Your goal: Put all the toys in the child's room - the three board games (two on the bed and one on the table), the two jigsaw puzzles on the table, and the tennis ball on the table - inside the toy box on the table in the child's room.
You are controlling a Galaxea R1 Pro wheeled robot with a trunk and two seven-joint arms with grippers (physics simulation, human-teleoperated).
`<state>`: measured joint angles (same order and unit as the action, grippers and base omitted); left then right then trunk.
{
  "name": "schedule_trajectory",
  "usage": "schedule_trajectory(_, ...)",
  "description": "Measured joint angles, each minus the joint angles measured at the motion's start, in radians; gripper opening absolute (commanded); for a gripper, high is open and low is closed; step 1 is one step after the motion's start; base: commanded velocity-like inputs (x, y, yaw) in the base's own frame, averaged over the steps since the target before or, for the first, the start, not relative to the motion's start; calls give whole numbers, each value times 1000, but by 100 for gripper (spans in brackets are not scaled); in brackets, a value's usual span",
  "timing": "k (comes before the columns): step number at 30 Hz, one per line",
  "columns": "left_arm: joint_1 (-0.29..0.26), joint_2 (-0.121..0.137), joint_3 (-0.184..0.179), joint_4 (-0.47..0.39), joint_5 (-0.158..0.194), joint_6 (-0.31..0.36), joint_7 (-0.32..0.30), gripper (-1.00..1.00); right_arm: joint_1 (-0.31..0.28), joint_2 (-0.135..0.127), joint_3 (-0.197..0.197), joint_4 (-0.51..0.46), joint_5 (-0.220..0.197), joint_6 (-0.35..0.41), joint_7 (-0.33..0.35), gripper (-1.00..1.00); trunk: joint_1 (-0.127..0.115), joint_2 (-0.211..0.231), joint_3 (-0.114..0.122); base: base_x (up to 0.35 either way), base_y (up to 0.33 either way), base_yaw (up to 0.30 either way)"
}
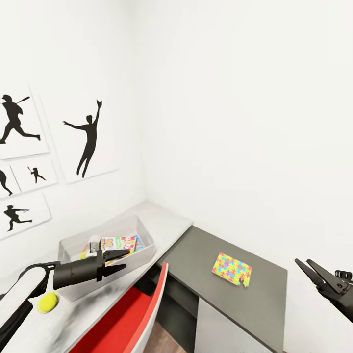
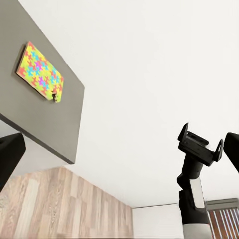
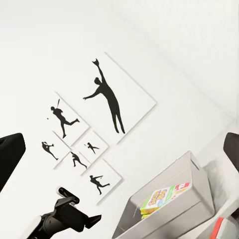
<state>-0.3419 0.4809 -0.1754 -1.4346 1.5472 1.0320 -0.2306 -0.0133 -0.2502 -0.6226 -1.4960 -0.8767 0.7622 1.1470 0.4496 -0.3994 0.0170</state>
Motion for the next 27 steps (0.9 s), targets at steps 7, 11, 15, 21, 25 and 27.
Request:
schedule_trajectory(7, 0, 0, 0, 0, 0, 0, 0, 100, 0, 0, 0, 0, 0, 0, 0, 100, 0, 0, 10, -2, 0, -188)
schedule_trajectory(11, 0, 0, 0, 0, 0, 0, 0, 100, 0, 0, 0, 0, 0, 0, 0, 100, 0, 0, 15, 0, 0, -193)
schedule_trajectory(15, 0, 0, 0, 0, 0, 0, 0, 100, 0, 0, 0, 1, 0, 0, 0, 100, 0, 0, 21, 0, 0, -197)
schedule_trajectory(21, 0, 0, 0, 1, 0, -1, 0, 100, 0, 0, 0, 5, -1, 0, 0, 100, 0, 0, 29, 0, 0, -198)
schedule_trajectory(25, 0, -1, 0, 1, -1, -1, 0, 100, 0, 0, 0, 7, -1, 0, 0, 100, 0, 0, 35, 0, 0, -198)
schedule_trajectory(27, 0, -1, 0, 1, -1, -1, 0, 100, 0, 0, 0, 7, -1, 0, 0, 100, 0, 0, 37, 0, 0, -198)
